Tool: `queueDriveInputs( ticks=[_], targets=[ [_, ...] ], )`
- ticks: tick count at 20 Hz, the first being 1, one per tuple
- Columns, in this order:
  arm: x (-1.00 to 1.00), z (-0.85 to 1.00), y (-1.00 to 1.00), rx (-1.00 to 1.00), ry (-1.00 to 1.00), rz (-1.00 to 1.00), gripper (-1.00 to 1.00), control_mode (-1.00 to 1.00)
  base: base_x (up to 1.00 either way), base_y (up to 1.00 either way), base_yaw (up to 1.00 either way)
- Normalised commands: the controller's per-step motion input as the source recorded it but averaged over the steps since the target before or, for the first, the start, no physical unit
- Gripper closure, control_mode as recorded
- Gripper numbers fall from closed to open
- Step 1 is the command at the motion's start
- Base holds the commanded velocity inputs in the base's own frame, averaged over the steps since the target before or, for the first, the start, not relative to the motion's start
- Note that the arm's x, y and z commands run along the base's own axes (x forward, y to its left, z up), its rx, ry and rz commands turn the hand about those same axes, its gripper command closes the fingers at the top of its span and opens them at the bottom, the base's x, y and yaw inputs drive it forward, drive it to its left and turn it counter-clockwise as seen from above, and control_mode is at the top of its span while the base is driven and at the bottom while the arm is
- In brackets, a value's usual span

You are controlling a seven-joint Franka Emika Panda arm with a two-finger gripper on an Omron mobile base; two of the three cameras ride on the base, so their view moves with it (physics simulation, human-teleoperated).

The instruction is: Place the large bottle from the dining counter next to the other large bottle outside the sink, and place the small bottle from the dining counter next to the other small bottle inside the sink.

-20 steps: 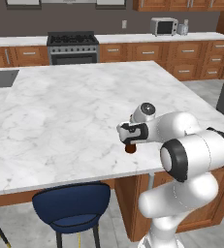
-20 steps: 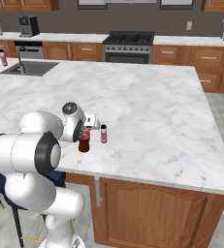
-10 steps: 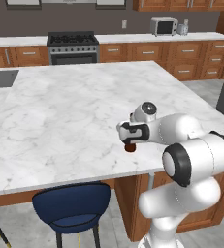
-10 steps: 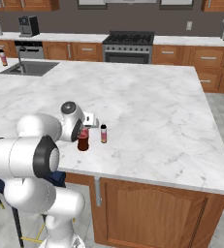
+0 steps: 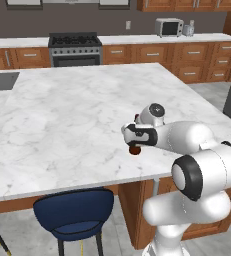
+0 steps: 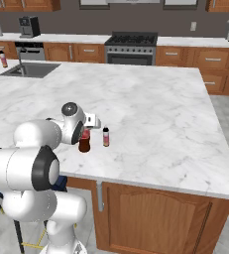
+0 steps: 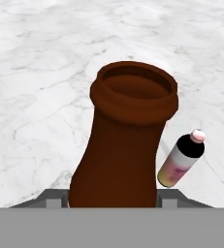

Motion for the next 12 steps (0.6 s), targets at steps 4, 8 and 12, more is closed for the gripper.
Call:
queueDriveInputs(
  ticks=[4,8,12],
  targets=[
    [0.0,0.0,0.0,0.0,0.0,0.0,1.0,-1.0,0.0,0.0,0.0],
    [0.0,0.0,0.0,0.0,0.0,0.0,1.0,-1.0,0.0,0.0,0.0],
    [0.0,0.0,0.0,0.0,0.0,0.0,1.0,-1.0,0.0,0.0,0.0]
  ],
)
